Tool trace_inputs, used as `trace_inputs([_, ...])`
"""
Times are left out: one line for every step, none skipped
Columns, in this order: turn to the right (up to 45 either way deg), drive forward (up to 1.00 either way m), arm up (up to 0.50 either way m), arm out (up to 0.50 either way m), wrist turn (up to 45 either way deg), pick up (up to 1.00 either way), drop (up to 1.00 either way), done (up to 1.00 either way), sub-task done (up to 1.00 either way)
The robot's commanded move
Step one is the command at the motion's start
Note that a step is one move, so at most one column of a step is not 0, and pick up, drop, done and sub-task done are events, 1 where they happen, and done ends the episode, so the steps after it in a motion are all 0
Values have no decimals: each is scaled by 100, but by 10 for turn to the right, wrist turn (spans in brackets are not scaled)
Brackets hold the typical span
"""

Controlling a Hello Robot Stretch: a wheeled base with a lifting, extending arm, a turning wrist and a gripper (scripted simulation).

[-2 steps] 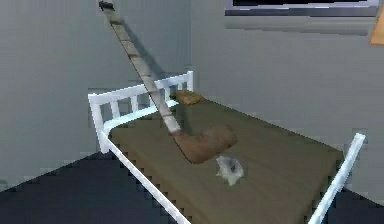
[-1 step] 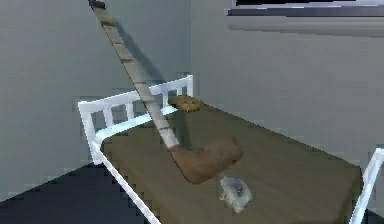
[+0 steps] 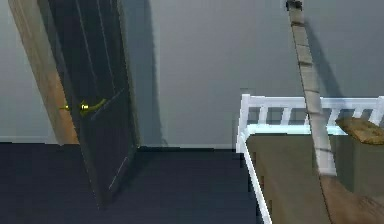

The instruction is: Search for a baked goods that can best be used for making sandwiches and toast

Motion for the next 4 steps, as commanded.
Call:
trace_inputs([-450,0,0,0,0,0,0,0,0])
trace_inputs([-30,0,0,0,0,0,0,0,0])
trace_inputs([0,35,0,0,0,0,0,0,0])
trace_inputs([0,100,0,0,0,0,0,0,0])
